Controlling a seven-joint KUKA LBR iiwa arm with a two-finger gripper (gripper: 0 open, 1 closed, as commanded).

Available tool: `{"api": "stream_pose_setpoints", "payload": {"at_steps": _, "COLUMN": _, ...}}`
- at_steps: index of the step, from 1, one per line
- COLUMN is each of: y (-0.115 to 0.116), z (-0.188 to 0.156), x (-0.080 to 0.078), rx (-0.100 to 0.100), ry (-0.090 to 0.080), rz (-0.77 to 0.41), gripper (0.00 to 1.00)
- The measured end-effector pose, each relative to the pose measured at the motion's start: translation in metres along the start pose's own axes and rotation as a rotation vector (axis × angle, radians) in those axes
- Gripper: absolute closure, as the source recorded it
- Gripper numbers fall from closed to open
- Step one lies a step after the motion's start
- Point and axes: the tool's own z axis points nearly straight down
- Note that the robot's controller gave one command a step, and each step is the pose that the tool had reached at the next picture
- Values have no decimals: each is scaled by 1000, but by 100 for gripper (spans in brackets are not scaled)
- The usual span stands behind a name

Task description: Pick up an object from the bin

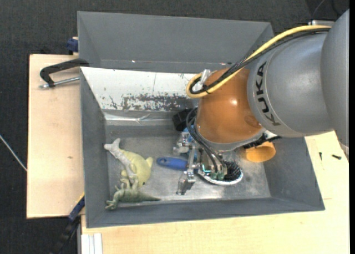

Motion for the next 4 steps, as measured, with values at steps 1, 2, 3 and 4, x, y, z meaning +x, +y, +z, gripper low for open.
{"api": "stream_pose_setpoints", "payload": {"at_steps": 1, "y": -5, "z": 48, "x": -1, "rx": 0, "ry": -4, "rz": 98, "gripper": 0}}
{"api": "stream_pose_setpoints", "payload": {"at_steps": 2, "y": -15, "z": 33, "x": -19, "rx": 0, "ry": -15, "rz": -227, "gripper": 0}}
{"api": "stream_pose_setpoints", "payload": {"at_steps": 3, "y": -14, "z": 33, "x": -18, "rx": -1, "ry": -14, "rz": -225, "gripper": 100}}
{"api": "stream_pose_setpoints", "payload": {"at_steps": 4, "y": 63, "z": -20, "x": -22, "rx": -4, "ry": -18, "rz": -287, "gripper": 100}}
